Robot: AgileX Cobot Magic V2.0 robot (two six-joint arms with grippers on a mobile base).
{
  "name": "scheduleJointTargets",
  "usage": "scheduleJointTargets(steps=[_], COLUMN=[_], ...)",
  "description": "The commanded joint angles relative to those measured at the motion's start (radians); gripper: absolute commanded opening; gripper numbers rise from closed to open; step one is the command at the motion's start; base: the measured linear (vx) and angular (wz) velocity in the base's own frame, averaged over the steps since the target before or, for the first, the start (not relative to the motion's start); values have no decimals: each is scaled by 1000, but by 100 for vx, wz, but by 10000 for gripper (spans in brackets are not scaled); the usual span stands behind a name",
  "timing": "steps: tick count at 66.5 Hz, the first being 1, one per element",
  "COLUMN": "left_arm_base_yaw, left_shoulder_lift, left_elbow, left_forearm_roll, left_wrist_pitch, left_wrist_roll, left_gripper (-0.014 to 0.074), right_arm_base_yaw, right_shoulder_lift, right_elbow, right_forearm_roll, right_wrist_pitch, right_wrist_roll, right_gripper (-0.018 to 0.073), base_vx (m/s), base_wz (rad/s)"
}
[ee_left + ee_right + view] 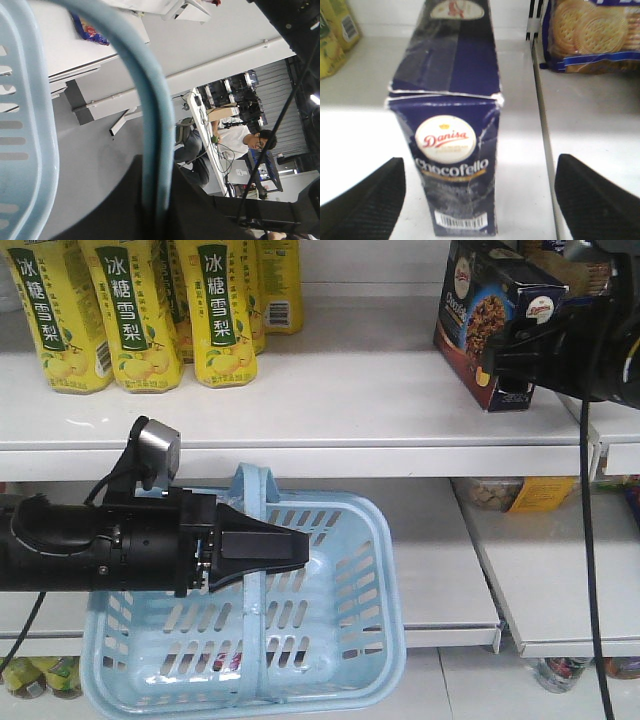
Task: Left arm holds basket, right arm returns cookies
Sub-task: 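Place the cookie box on the upper shelf with the right gripper, then open the right gripper and withdraw it from the box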
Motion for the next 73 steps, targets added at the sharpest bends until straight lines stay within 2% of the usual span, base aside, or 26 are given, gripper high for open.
scheduleJointTargets(steps=[1, 27, 52, 60, 73], left_arm_base_yaw=[-4, -4, -4, -4, -4], left_shoulder_lift=[-34, -34, -34, -34, -34], left_elbow=[-35, -35, -35, -35, -35], left_forearm_roll=[-116, -116, -116, -116, -116], left_wrist_pitch=[56, 56, 56, 56, 56], left_wrist_roll=[12, 12, 12, 12, 12], left_gripper=[-6, -6, -6, -6, -6], right_arm_base_yaw=[-3, -3, -3, -3, -3], right_shoulder_lift=[-84, -415, -858, -1004, -1140], right_elbow=[0, 228, 584, 695, 827], right_forearm_roll=[-17, -18, -17, 17, -27], right_wrist_pitch=[-71, -107, -105, -55, -55], right_wrist_roll=[-11, -46, -58, -58, -58], right_gripper=[549, 516, 516, 516, 516], base_vx=[0, 0, 0, 0, 0], base_wz=[0, 0, 0, 0, 0])
